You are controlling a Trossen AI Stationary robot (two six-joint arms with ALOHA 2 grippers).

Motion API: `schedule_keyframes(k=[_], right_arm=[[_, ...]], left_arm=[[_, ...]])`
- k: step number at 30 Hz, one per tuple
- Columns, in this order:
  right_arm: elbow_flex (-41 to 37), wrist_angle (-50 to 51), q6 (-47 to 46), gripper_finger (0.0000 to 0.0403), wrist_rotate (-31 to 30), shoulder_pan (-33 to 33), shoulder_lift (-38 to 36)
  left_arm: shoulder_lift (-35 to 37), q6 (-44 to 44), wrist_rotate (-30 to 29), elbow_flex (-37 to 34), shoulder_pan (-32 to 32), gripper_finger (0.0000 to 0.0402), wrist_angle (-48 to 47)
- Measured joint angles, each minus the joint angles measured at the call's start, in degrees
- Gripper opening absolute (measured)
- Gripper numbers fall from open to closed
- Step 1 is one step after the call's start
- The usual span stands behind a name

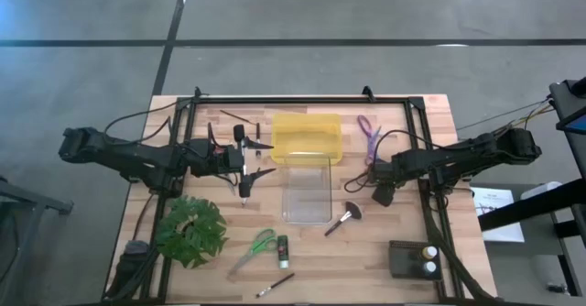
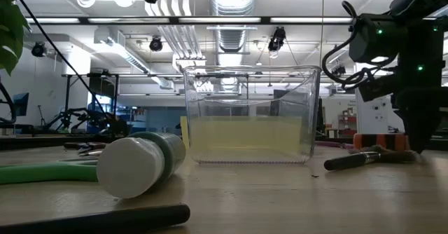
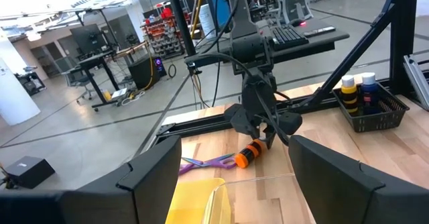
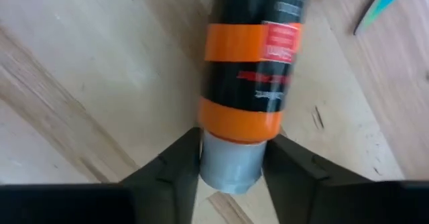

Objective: Pick & Place Paint Supplies
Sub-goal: Put the orange paint bottle into the black bin

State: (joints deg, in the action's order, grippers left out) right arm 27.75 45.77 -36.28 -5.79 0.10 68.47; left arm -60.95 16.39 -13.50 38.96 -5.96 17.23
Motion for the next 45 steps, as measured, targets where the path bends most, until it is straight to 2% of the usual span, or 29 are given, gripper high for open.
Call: schedule_keyframes(k=[2, 9, 13, 17, 20, 25, 27, 30, 33, 38, 41, 45], right_arm=[[0.0, -0.1, -0.1, 0.0114, 0.0, 0.0, 0.0], [3.0, -0.2, -2.4, 0.0112, -0.1, 2.5, -0.1], [8.6, -0.1, -3.0, 0.0112, -0.5, 6.7, -0.2], [16.2, 0.5, -2.8, 0.0112, -3.4, 11.2, -0.2], [22.2, 0.4, -1.9, 0.0112, -5.7, 13.9, -0.1], [31.3, 0.0, 1.9, 0.0112, -8.6, 16.7, 0.8], [34.0, 0.1, 3.6, 0.0112, -8.8, 17.4, 2.1], [37.8, 0.1, 6.1, 0.0112, -7.8, 18.0, 5.6], [40.4, 0.4, 8.2, 0.0112, -6.2, 18.5, 10.1], [43.1, 0.6, 11.3, 0.0112, -4.2, 18.7, 15.6], [44.0, 0.6, 12.2, 0.0112, -3.3, 18.7, 16.7], [45.2, -0.4, 13.2, 0.0112, -2.7, 18.7, 16.8]], left_arm=[[0.0, 0.0, 0.0, 0.0, 0.0, 0.0286, 0.0], [0.0, 0.0, 0.0, 0.0, 0.0, 0.0286, -0.5], [0.0, 0.2, 0.0, 0.0, 0.0, 0.0286, -1.0], [-0.4, 1.5, 0.6, 0.0, 0.0, 0.0286, -1.4], [-2.0, 3.2, 4.5, 0.0, 0.0, 0.0286, -0.8], [-7.8, 7.9, 12.2, 0.0, -0.1, 0.0286, 7.7], [-11.0, 8.9, 12.7, 0.0, -0.1, 0.0286, 13.1], [-15.6, 8.7, 12.7, 1.6, 0.0, 0.0286, 16.2], [-19.0, 8.6, 13.5, 4.2, -0.1, 0.0286, 15.6], [-23.1, 8.7, 20.0, 8.7, -1.1, 0.0286, 10.3], [-24.0, 9.7, 21.9, 11.2, -2.2, 0.0286, 5.8], [-24.1, 10.7, 22.1, 11.9, -3.3, 0.0286, 5.0]])
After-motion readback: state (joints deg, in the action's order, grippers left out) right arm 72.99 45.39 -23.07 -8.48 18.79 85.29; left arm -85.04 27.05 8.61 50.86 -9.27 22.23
